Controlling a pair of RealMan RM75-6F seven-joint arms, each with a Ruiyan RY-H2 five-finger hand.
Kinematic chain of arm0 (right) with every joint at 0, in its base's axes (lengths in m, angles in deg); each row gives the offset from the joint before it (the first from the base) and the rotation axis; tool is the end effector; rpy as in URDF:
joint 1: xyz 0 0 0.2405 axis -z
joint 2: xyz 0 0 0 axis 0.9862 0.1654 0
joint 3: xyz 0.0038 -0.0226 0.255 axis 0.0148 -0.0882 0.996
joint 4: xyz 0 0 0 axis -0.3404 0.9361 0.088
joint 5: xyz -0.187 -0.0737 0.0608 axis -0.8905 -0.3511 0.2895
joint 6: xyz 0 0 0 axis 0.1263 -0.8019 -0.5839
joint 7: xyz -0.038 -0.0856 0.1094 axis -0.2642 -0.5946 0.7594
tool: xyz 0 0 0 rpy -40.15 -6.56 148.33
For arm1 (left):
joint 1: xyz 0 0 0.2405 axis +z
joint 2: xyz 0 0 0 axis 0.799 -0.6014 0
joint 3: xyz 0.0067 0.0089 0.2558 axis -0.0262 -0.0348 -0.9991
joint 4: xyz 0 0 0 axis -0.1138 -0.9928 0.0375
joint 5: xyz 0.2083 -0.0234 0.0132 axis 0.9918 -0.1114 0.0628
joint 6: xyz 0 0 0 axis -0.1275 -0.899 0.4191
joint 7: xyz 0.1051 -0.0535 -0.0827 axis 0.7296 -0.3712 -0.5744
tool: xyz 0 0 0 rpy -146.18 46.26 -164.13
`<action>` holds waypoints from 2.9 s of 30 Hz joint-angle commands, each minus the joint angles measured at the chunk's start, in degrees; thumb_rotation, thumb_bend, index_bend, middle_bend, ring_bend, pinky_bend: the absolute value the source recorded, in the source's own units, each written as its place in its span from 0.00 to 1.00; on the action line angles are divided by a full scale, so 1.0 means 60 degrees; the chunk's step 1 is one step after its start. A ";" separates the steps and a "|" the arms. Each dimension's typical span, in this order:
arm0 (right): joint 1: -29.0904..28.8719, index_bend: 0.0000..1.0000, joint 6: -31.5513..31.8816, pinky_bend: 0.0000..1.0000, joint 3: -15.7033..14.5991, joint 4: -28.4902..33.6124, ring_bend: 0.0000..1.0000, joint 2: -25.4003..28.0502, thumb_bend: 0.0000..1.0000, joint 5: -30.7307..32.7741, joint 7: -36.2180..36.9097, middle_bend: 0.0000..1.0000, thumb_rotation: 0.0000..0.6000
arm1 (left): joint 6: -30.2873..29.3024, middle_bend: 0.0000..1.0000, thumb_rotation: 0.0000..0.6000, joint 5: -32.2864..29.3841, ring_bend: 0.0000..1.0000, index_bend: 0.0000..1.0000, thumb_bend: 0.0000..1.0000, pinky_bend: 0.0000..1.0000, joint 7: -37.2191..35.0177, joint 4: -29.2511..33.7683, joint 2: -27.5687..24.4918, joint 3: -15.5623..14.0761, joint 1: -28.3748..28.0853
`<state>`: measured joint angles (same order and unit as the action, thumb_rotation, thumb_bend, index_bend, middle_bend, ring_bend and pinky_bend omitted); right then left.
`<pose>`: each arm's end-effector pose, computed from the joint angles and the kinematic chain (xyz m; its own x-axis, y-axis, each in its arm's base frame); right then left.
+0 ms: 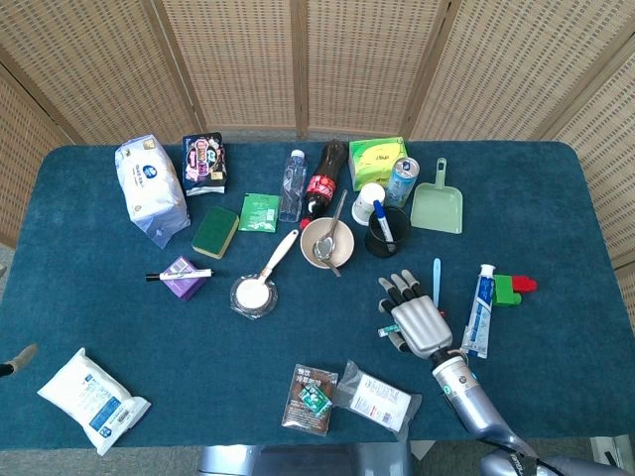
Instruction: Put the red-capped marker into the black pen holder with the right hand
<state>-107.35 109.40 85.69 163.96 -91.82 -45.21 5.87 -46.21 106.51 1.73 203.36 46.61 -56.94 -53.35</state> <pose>-0.1894 -0.2665 -0.0091 0.5765 -0.1935 0.7939 -0.7834 -0.4069 0.4697 -0.2514 0.1534 0.2322 0.3752 -0.0260 0.9266 0.9245 0.0826 -0.3720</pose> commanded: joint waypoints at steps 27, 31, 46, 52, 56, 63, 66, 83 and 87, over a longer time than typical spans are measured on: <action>0.0014 0.36 0.0398 0.10 -0.0498 -0.1295 0.00 -0.0628 0.42 -0.0381 0.1005 0.00 1.00 | 0.0199 0.00 1.00 -0.0010 0.00 0.00 0.20 0.00 0.0219 0.0054 0.0025 -0.0046 -0.0107; 0.0042 0.36 0.0414 0.10 -0.0551 -0.1514 0.00 -0.0700 0.42 -0.0399 0.1146 0.00 1.00 | 0.0219 0.00 1.00 0.0005 0.00 0.00 0.20 0.00 0.0299 0.0079 0.0048 -0.0061 -0.0118; 0.0138 0.54 0.0705 0.12 -0.0660 -0.2262 0.00 -0.1013 0.45 -0.0769 0.1952 0.04 1.00 | 0.0293 0.00 1.00 -0.0041 0.00 0.00 0.20 0.00 0.0411 0.0113 0.0080 -0.0073 -0.0162; 0.0198 0.60 0.0963 0.13 -0.0709 -0.2572 0.00 -0.1130 0.47 -0.1061 0.2354 0.06 1.00 | 0.0334 0.00 1.00 -0.0036 0.00 0.00 0.20 0.00 0.0475 0.0131 0.0095 -0.0088 -0.0184; 0.0209 0.61 0.1239 0.13 -0.0649 -0.2448 0.00 -0.1023 0.49 -0.1274 0.2381 0.07 1.00 | 0.0339 0.00 1.00 -0.0061 0.00 0.00 0.20 0.00 0.0469 0.0137 0.0092 -0.0082 -0.0190; 0.0217 0.63 0.1864 0.13 -0.0357 -0.1495 0.00 -0.0442 0.51 -0.1619 0.2162 0.08 1.00 | 0.0311 0.00 1.00 -0.0037 0.00 0.00 0.20 0.00 0.0344 0.0120 0.0047 -0.0088 -0.0173; 0.0189 0.63 0.2013 0.13 -0.0175 -0.0906 0.00 -0.0115 0.52 -0.1663 0.2069 0.09 1.00 | 0.0298 0.00 1.00 -0.0007 0.00 0.00 0.20 0.00 0.0259 0.0103 0.0013 -0.0098 -0.0160; -0.0774 0.63 0.1622 0.16 0.2191 0.2066 0.00 0.1023 0.54 -0.0046 0.2978 0.10 1.00 | 0.0278 0.00 1.00 0.0037 0.00 0.00 0.20 0.00 0.0047 0.0048 -0.0051 -0.0104 -0.0147; -0.1180 0.64 0.1252 0.20 0.2988 0.2331 0.00 0.0830 0.56 0.0930 0.3886 0.12 1.00 | 0.0295 0.00 1.00 -0.0007 0.00 0.00 0.20 0.00 0.0072 0.0055 -0.0041 -0.0087 -0.0164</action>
<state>-112.74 118.43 100.71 176.81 -86.15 -43.01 25.86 -44.47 106.49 2.13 203.68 46.35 -57.48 -54.32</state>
